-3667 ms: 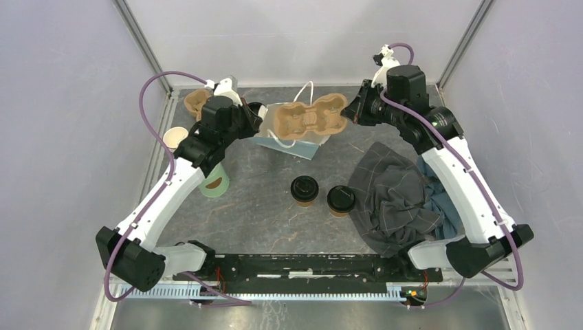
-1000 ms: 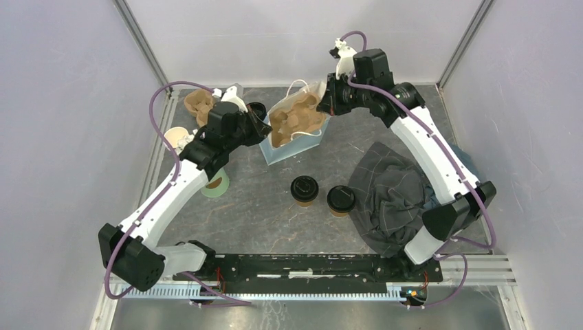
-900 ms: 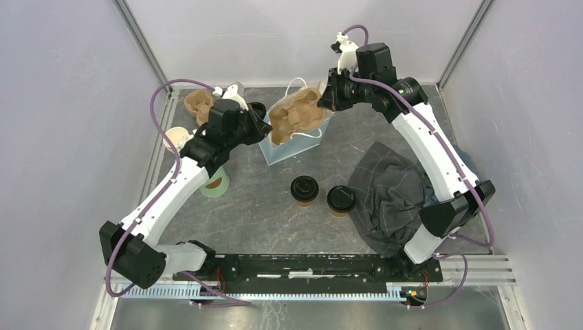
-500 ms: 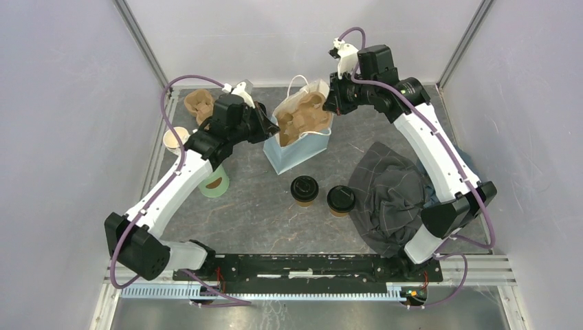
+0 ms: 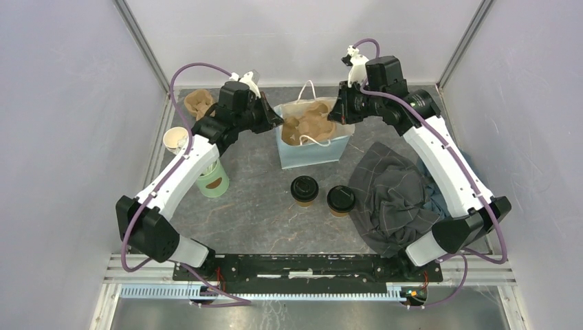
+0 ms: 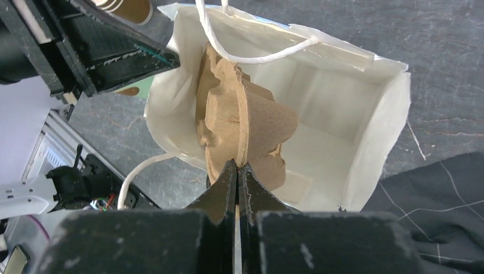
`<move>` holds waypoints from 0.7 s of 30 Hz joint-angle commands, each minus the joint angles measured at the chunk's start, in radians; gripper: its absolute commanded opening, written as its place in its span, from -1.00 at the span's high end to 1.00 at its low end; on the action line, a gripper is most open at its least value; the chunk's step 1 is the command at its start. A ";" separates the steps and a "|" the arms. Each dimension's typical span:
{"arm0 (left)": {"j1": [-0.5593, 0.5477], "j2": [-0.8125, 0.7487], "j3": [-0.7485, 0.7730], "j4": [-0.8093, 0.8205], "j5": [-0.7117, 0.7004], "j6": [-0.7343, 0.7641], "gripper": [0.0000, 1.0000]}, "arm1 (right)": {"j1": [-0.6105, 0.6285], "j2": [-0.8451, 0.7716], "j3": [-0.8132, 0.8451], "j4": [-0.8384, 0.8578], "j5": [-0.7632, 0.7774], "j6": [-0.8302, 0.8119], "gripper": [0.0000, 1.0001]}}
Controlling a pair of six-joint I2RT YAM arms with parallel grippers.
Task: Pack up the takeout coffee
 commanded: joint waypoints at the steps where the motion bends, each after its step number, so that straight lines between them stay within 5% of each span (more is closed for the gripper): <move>1: 0.007 0.026 0.064 -0.047 0.013 0.060 0.96 | -0.017 0.033 0.036 0.081 0.036 0.022 1.00; 5: 0.008 0.042 0.076 -0.056 0.020 0.055 0.84 | -0.034 0.079 0.058 0.118 0.038 -0.001 1.00; 14: 0.006 0.061 0.284 -0.256 -0.062 0.138 -0.26 | -0.086 0.050 -0.066 0.188 -0.001 0.036 1.00; 17: 0.005 0.043 0.303 -0.268 -0.055 0.155 -0.42 | -0.097 0.061 -0.065 0.199 -0.039 0.038 1.00; 21: 0.005 0.070 0.281 -0.303 -0.106 0.089 -0.40 | -0.099 0.086 -0.050 0.185 -0.054 0.010 1.00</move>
